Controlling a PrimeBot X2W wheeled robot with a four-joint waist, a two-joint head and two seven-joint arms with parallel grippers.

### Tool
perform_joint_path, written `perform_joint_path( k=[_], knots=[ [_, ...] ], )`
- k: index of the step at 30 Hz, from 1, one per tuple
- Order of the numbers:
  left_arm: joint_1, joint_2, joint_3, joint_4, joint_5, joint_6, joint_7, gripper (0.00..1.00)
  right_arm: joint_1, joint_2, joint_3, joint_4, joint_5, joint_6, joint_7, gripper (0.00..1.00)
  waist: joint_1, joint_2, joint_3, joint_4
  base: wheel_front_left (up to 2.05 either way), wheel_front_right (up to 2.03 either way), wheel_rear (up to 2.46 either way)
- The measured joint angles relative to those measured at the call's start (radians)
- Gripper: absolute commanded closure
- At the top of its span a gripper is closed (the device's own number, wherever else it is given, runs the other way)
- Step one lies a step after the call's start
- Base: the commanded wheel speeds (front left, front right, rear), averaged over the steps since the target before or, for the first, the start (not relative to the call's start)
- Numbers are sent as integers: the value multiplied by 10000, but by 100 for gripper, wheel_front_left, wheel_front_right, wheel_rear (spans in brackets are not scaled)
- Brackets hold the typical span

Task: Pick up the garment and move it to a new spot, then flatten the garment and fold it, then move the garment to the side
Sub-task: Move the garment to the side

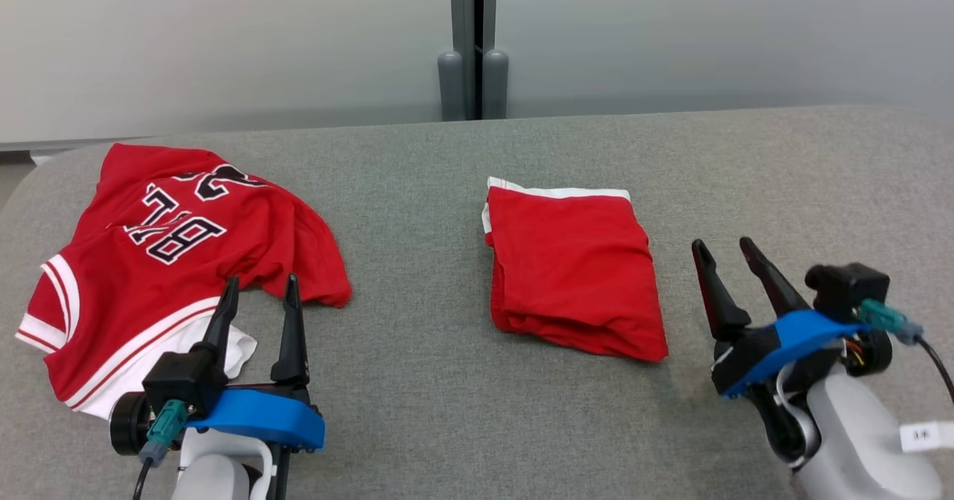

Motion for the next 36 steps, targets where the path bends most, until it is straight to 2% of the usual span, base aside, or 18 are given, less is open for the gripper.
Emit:
perform_joint_path(
  k=[7, 13, 18, 22, 26, 28, 29, 30, 31, 36],
  knots=[
    [-305, -42, -238, 104, -27, -38, 0, 0, -2248, -104, 441, 2406, 867, 2, 2364, 0, 0, 0, 341, 284, 0, 0, 0],
    [-523, -63, -408, 161, -174, -42, 0, 0, -3662, -249, 999, 4098, 957, 0, 4249, 0, 0, 0, 495, 760, 0, 0, 0],
    [-605, -69, -514, 207, -203, -44, 0, 0, -4325, -510, 1174, 5438, 974, 0, 5285, 0, -1, 0, 639, 1140, 0, 0, 0],
    [-614, -69, -575, 230, -253, -59, 0, 0, -4643, -454, 1168, 6224, 1091, 2, 5827, 0, -1, 0, 735, 1352, 0, 0, 0],
    [-630, -71, -625, 255, -261, -88, 0, 0, -4673, -355, 1202, 6464, 1507, 0, 6190, 0, -1, 0, 809, 1463, 0, 0, 0],
    [-630, -71, -631, 265, -261, -88, 0, 0, -4654, -334, 1260, 6301, 1718, 0, 6031, 0, -2, -1, 834, 1466, 0, 0, 0],
    [-630, -71, -631, 274, -261, -88, 0, 0, -4633, -328, 1319, 6213, 1781, 2, 5891, 50, -1, 0, 838, 1459, 0, 0, 0],
    [-630, -73, -633, 284, -261, -88, 0, 0, -4609, -336, 1390, 6140, 1835, 2, 5735, 65, -1, 0, 842, 1442, 0, 0, 0],
    [-630, -71, -631, 297, -261, -88, 0, 0, -4583, -343, 1465, 6065, 1887, 2, 5582, 100, -1, 0, 835, 1415, 0, 0, 0],
    [-630, -75, -752, 303, -257, -90, 0, 0, -4546, -443, 1891, 5804, 2027, 2, 4884, 100, -2, 0, 688, 1170, 0, 0, 0]
  ],
)
